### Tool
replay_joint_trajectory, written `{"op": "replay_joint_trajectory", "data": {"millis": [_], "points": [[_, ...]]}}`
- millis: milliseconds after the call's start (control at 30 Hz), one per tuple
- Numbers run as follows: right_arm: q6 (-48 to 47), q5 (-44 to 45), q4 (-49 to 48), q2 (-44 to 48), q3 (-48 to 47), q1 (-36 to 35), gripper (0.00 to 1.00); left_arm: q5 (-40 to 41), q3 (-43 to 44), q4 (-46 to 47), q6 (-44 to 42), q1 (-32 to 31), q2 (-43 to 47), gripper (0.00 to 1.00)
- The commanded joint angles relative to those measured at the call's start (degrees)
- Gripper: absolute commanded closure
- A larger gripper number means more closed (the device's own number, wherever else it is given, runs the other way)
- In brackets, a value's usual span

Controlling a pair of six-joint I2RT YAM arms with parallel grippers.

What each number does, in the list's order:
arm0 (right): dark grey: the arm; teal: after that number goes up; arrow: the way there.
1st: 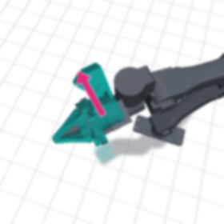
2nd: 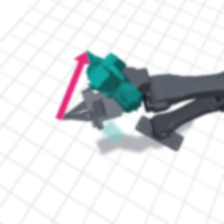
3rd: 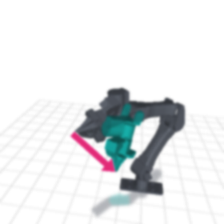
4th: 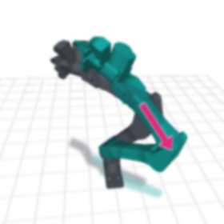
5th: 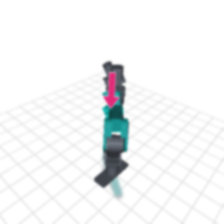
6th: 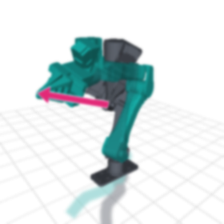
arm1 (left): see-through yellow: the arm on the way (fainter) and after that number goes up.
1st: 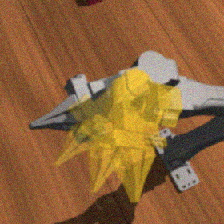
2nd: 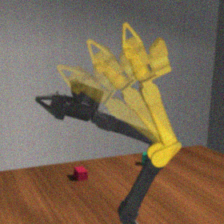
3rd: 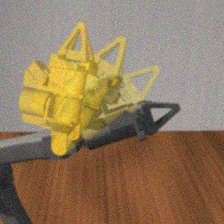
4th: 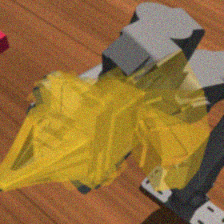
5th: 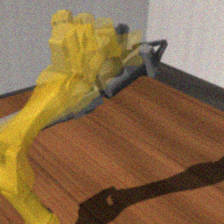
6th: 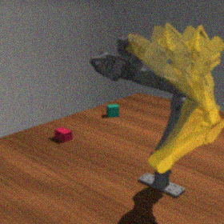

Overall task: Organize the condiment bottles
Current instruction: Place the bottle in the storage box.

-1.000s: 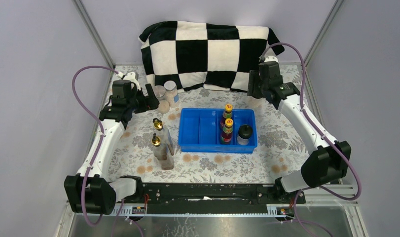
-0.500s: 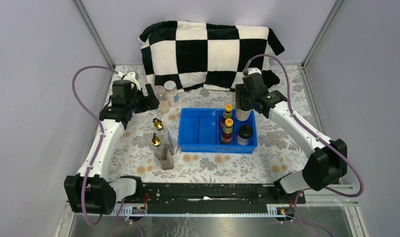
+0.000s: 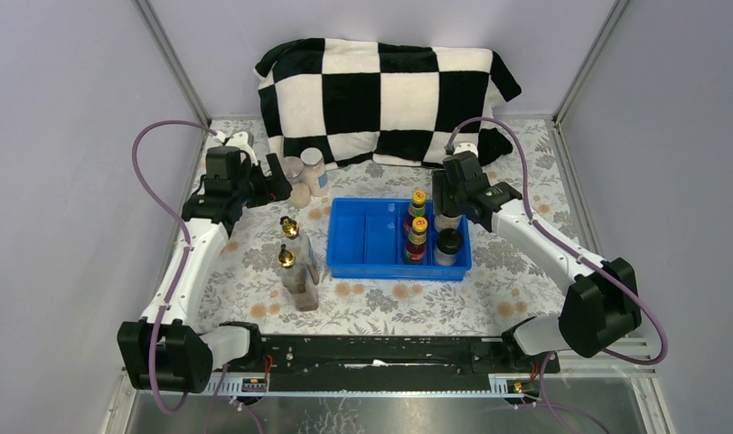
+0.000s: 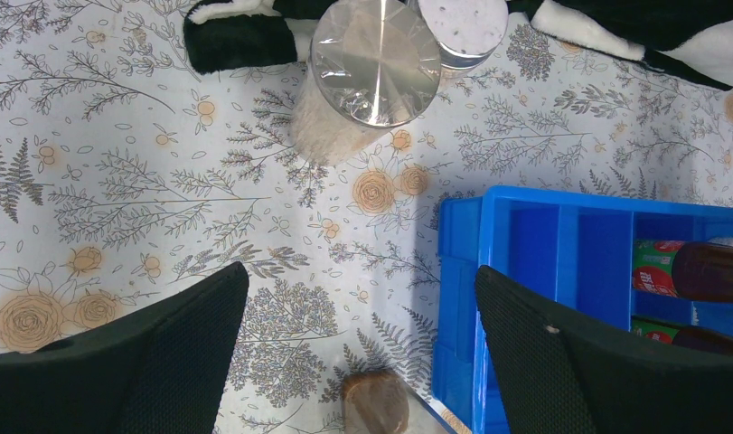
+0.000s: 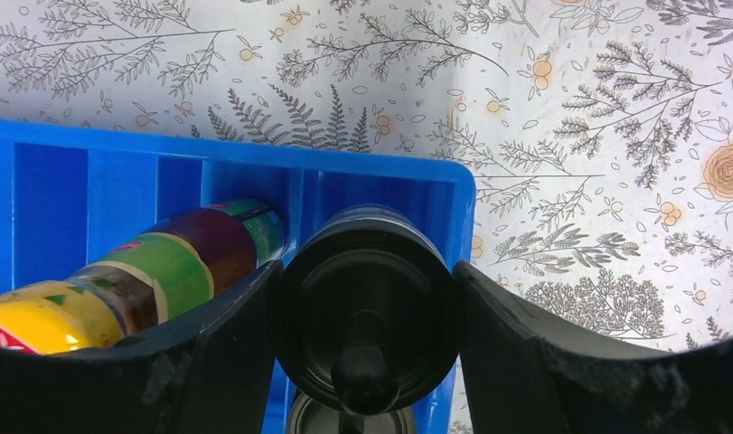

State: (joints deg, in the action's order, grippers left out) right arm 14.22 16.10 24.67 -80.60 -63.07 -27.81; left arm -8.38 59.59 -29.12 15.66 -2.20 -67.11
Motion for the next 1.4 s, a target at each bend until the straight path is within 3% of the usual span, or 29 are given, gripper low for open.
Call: {"op": "replay_joint_trajectory", "data": {"millis": [0,833,933,1033,1133,1367], "points": [[-0.24,1.84,-8.04,2.99,2.25,-0.57,0.43,-0.5,-1.04,2.7,-0.54,0.35,0.6,0.01],[-0.07,1.69,-15.96,-2.2,8.72,-0.79,0.4,-0.25,-1.0,2.7,-0.54,0.34,0.31,0.01],[-0.11,1.64,-15.82,-2.55,8.73,-0.83,0.35,-0.32,-0.97,2.68,-0.54,0.35,0.18,0.01],[-0.07,1.58,-15.38,-2.46,8.54,-0.84,0.21,-0.36,-0.97,2.73,-0.54,0.35,0.23,0.01],[-0.14,1.86,-14.75,-2.08,8.31,-0.77,0.13,-0.32,-0.97,2.72,-0.54,0.35,0.25,0.01],[-0.22,2.35,-13.24,0.16,7.72,-0.84,0.11,-0.28,-1.04,2.68,-0.54,0.35,0.34,0.01]]}}
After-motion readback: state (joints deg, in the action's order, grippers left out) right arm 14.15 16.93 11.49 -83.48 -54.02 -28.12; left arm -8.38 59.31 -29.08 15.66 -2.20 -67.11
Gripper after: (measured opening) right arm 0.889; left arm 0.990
